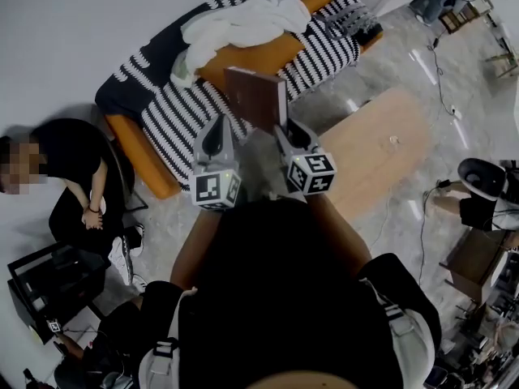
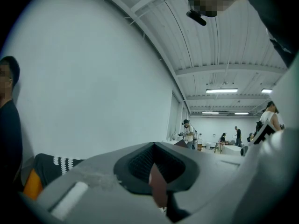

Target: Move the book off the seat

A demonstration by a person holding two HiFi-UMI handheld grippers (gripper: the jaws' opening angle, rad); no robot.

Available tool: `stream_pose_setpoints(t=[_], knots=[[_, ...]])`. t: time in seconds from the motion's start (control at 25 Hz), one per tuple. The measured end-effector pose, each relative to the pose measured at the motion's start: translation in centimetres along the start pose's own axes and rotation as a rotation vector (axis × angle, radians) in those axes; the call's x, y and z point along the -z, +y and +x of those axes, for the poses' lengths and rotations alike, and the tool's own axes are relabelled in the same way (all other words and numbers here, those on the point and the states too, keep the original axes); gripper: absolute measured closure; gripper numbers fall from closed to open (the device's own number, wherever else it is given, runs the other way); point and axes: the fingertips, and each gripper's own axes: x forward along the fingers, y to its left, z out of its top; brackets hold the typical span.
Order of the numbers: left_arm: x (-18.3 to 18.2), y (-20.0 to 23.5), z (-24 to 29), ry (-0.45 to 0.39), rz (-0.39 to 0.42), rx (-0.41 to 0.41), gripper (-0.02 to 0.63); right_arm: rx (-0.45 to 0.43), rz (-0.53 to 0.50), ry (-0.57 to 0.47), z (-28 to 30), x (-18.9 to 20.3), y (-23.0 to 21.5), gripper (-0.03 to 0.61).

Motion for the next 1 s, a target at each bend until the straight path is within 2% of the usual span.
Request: stream_pose_setpoints(t=[0.16,0.36,0.76,1.0], knots=[[-0.1,-1.9,1.0,0.004,0.011,0.062,0.607,0.044,0.012,-0.02,-1.5,-0.5,-1.4,0.434],[-0.4,-3.0,1.8,0.008,-0.002,0.098,0.607,0.092,0.027,-0.043,-2.7,-1.2,-2.4,0.434],[0.9,-6.9,2.9,0.053,0.006,0.188,0.607,0.179,0.079,-0.086,-6.2,-0.8,-5.3,0.434],[2.3,-10.5,3.6,0.071,0.023,0.238,0.607,0.226,0.107,-0.1,-8.7,0.1,-8.7,0.434]])
